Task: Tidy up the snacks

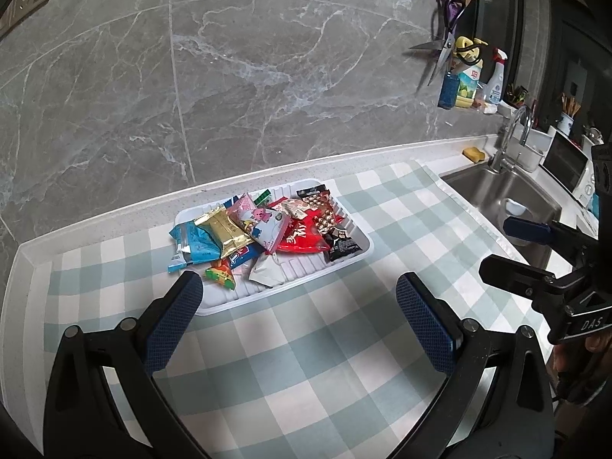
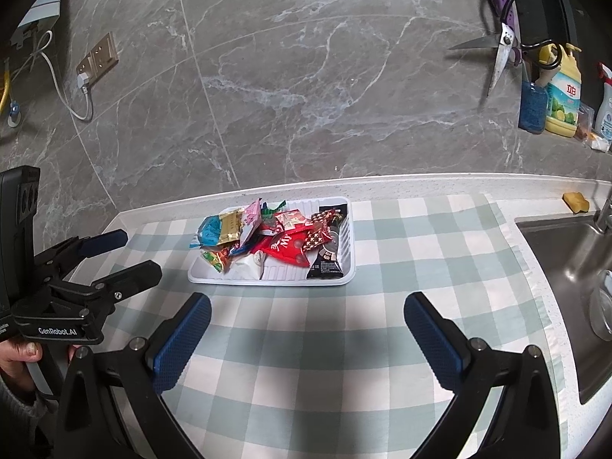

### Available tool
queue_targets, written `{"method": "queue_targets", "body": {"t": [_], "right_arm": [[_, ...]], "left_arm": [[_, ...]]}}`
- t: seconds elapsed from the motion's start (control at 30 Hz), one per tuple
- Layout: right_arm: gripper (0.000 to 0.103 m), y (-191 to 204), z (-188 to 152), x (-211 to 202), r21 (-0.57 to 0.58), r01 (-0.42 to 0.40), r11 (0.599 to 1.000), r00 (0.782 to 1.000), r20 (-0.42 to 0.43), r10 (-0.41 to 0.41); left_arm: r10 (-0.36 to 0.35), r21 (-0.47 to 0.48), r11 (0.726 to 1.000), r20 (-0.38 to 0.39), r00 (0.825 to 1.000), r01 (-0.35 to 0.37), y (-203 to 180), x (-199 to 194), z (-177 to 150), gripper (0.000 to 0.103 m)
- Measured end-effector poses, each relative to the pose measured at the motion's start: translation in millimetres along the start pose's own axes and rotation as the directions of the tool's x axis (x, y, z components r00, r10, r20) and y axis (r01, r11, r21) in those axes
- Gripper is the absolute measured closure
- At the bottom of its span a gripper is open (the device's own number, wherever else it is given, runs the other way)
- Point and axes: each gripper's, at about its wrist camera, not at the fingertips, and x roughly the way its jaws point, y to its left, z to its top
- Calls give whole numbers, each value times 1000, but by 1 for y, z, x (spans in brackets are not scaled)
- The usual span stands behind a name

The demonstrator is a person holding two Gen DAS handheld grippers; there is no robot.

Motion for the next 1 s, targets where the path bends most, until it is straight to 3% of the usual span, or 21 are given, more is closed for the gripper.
{"method": "queue_targets", "body": {"t": [0.17,0.33,0.57,0.77,1.0], "right_arm": [[0,2,0,2,-5,-6,1000,1000,-6,6],[0,2,0,4,-5,-13,1000,1000,-9,12],[0,2,-2,5,1,-19,1000,1000,-13,19],[0,4,-5,5,-1,-28,1000,999,-17,28],[0,4,-7,7,6,-33,999,999,-24,33]], "left_arm": [[59,41,997,-9,998,-58,-6,4,1,0],[58,45,997,14,998,-59,-9,3,-1,0],[163,90,981,73,984,-170,-17,0,-3,0],[147,72,985,101,984,-155,-16,-2,-7,0],[195,96,974,107,975,-205,-17,-4,-10,0]]}}
